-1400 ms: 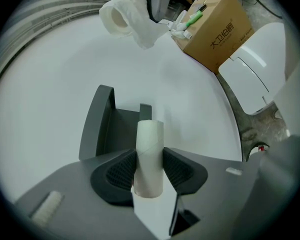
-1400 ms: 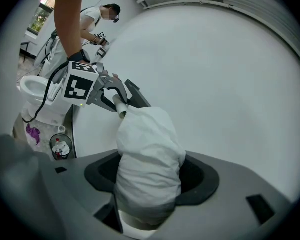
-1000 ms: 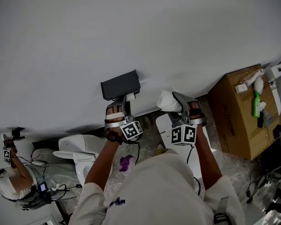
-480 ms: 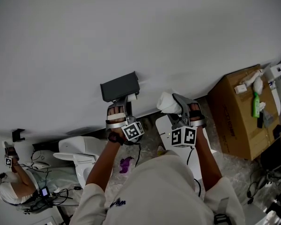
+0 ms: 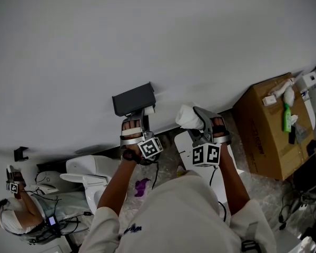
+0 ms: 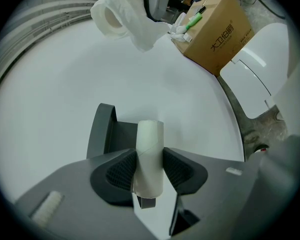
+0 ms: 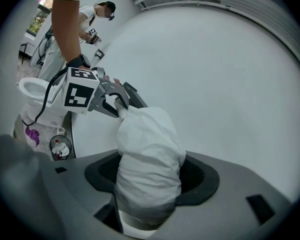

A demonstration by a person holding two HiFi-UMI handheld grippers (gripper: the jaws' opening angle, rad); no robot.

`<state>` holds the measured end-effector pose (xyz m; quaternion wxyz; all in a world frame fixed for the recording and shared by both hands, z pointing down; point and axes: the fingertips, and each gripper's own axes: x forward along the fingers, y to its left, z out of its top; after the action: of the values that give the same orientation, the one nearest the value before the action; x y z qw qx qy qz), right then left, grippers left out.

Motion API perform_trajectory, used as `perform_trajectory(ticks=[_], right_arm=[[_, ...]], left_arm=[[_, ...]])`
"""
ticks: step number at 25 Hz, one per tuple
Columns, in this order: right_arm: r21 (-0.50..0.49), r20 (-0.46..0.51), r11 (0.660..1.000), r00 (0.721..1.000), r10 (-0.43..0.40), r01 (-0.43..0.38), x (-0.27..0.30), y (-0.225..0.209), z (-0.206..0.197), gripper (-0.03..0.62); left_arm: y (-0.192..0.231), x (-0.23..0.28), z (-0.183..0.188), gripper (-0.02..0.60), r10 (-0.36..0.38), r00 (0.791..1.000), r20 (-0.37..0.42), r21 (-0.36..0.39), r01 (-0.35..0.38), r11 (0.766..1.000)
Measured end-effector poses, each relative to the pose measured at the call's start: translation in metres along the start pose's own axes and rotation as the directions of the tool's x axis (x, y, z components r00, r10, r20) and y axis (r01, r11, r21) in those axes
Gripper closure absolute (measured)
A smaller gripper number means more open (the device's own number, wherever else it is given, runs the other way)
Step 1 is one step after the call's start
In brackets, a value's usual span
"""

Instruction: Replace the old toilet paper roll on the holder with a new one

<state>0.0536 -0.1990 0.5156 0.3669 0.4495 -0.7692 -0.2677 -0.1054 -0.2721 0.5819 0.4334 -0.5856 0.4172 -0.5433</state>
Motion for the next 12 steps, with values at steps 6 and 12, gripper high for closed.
perform_trajectory(ticks=[6,12], right_arm=[[-0.002,-0.005,1.0,1.0,0.001,-0.001,-0.004,-0.004,-0.001,0.295],[-0.015,-0.015,1.0,1.0,-0.013,0.013,-0.013,-0.008,-0.013,0.295]], left_arm=[[-0.001,0.011,0.003,0.407,-0.004,1.0,-0.012,0.037,0.004,0.999],[-0.008,0.009,0.016,0.407,-0.038,0.999,-0.002,0.035,0.038,0.999]])
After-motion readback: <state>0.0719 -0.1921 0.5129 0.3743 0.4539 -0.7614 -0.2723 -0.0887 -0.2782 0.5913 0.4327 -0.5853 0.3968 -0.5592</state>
